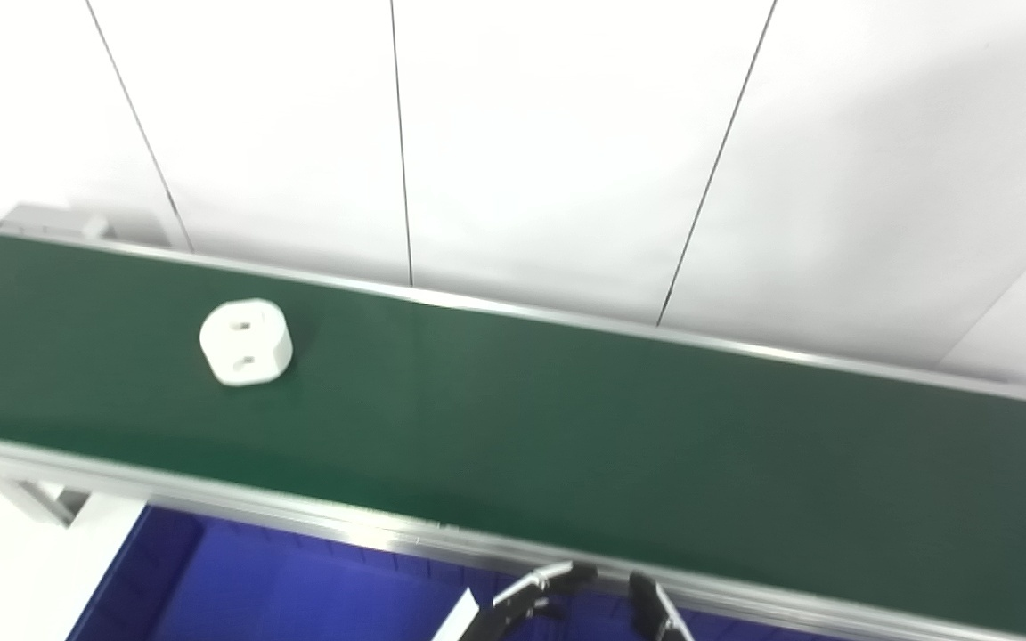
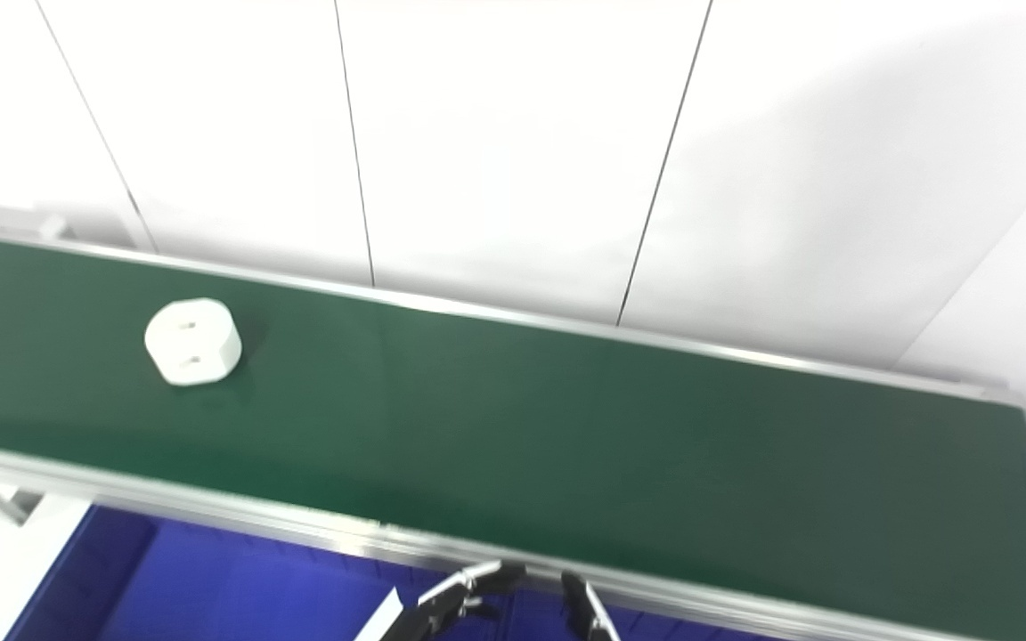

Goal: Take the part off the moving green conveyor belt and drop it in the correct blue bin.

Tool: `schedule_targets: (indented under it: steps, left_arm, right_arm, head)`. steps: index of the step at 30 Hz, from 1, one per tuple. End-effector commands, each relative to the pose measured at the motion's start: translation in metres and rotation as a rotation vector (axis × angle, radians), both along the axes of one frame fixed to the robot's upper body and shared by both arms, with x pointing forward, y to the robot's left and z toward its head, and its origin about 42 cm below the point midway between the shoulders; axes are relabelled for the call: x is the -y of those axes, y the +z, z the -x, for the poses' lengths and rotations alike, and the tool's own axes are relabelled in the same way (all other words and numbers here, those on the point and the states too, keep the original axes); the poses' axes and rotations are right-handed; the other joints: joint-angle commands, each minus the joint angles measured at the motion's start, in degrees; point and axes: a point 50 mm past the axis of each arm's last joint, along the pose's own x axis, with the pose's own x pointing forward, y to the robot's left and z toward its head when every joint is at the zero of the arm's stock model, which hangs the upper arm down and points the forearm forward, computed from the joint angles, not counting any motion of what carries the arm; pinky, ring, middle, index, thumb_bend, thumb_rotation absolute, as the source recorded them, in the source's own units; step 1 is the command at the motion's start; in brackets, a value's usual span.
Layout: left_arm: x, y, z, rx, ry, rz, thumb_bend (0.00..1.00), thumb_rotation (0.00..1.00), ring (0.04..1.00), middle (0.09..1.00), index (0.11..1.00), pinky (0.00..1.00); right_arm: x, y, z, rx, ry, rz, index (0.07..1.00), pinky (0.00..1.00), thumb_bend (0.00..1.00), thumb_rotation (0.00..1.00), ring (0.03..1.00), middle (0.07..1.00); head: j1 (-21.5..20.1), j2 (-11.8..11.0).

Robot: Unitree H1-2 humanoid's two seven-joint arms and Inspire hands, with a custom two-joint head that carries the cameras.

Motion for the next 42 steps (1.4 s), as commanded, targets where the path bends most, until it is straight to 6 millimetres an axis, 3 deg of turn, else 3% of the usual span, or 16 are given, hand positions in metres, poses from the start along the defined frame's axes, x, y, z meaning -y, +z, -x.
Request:
schedule_targets:
  steps: [1,8,17,24,32,42]
  left_arm:
    - [0.001,0.005,-0.003,0.06,0.001,0.015,0.86,0.94,0.818,0.847,0.807,0.72]
    - [0.001,0.003,-0.006,0.077,0.004,0.006,0.88,0.93,0.798,0.832,0.794,0.69]
    - [0.003,0.009,-0.007,0.099,-0.009,0.023,0.89,0.91,0.798,0.831,0.798,0.68]
    - [0.0,0.049,-0.015,0.204,-0.028,0.113,0.99,0.92,0.805,0.836,0.801,0.69]
    - [-0.036,0.101,-0.042,0.414,0.07,0.112,0.99,0.93,0.827,0.846,0.804,0.73]
    - [-0.108,0.139,-0.117,0.586,0.13,-0.139,0.9,0.84,0.897,0.895,0.901,0.85]
  right_arm:
    - [-0.001,0.008,-0.006,0.064,0.002,-0.019,0.967,0.93,0.94,0.98,0.973,0.975]
    - [0.002,0.021,-0.011,0.11,-0.006,-0.032,0.97,0.96,0.95,1.0,0.984,0.98]
    - [0.005,0.016,-0.012,0.092,-0.015,-0.037,0.968,0.97,0.95,1.0,0.992,0.978]
    - [0.005,0.021,-0.011,0.096,-0.024,-0.07,0.985,1.0,0.97,0.99,0.995,0.984]
    - [-0.003,0.026,-0.012,0.115,-0.028,-0.081,0.986,0.98,0.96,1.0,0.982,0.984]
    - [-0.007,0.024,-0.016,0.109,-0.016,-0.099,0.988,1.0,0.96,0.98,1.0,0.993]
  head:
    - [0.23,-0.43]
    - [-0.05,-1.33]
    - [1.35,-1.66]
    - [3.11,-1.82]
    - [1.67,-1.26]
    - [3.5,-1.41]
